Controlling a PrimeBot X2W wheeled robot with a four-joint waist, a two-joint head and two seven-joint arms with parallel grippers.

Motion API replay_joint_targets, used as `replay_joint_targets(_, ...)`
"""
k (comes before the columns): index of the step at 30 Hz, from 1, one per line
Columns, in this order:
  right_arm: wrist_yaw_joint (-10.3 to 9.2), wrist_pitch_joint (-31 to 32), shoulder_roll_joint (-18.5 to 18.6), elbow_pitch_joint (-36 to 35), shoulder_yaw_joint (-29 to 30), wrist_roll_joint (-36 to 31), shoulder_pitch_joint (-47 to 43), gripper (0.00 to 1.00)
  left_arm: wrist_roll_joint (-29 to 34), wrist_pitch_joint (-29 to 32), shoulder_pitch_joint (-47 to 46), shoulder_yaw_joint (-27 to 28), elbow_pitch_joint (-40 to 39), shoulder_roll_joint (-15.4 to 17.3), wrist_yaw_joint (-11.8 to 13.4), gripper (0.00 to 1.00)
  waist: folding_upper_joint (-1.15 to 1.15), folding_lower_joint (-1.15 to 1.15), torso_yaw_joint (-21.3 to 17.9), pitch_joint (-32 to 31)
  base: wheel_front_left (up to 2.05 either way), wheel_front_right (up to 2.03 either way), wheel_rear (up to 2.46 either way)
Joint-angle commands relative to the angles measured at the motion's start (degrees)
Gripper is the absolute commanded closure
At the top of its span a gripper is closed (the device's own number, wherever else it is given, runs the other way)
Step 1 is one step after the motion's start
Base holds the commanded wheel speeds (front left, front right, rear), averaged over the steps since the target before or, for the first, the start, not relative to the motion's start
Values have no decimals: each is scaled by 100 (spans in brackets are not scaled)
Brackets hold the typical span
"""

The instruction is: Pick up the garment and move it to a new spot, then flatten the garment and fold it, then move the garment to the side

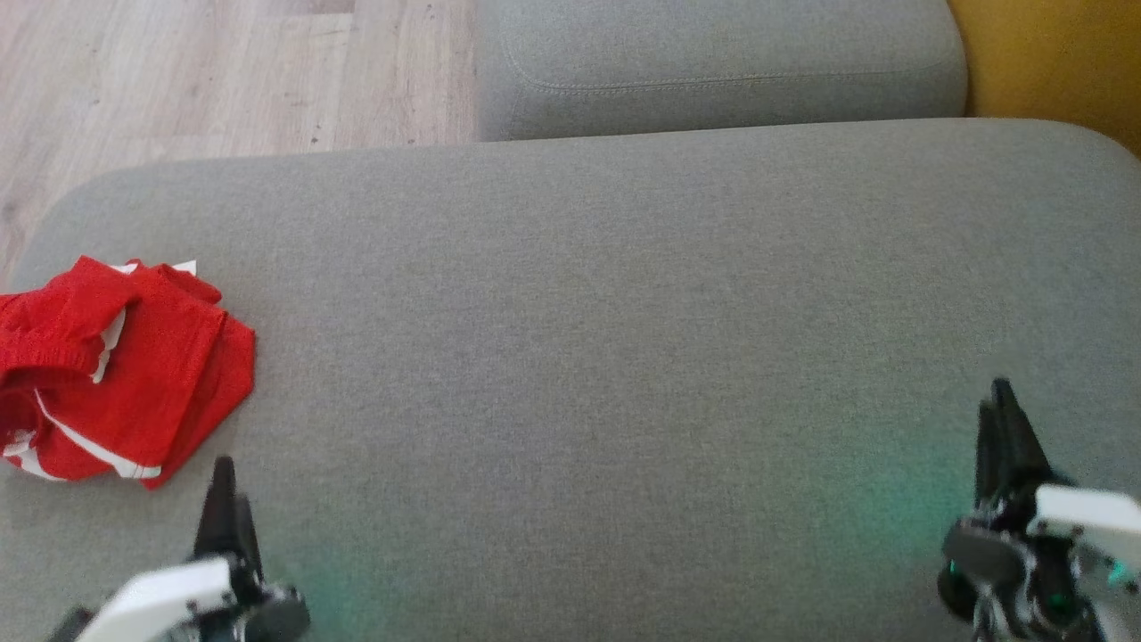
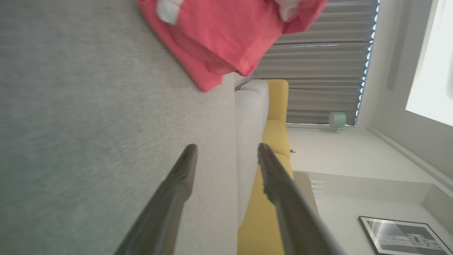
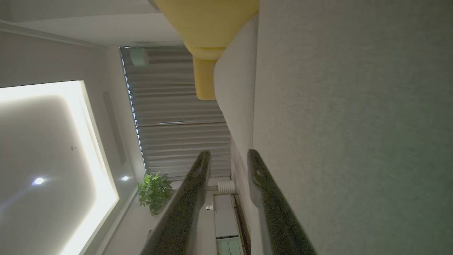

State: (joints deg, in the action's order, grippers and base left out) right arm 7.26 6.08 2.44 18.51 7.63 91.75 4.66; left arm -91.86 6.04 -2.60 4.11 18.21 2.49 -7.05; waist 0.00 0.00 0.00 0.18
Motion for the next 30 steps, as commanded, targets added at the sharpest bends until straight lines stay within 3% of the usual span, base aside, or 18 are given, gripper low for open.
replay_joint_targets(1,0,-2,-6,52,-3,-2,-26,0,3,-5,32,-6,49,-2,0,0,0,0,0,2,0,0,0)
replay_joint_targets(17,3,-259,93,-36,-181,-493,81,0,693,-259,-30,-25,-23,33,-5,0,0,0,-21,22,0,0,0)
replay_joint_targets(30,5,-495,114,-113,-350,-1578,213,0,1840,-494,-107,-46,-144,64,-10,0,0,0,-47,53,0,0,0)
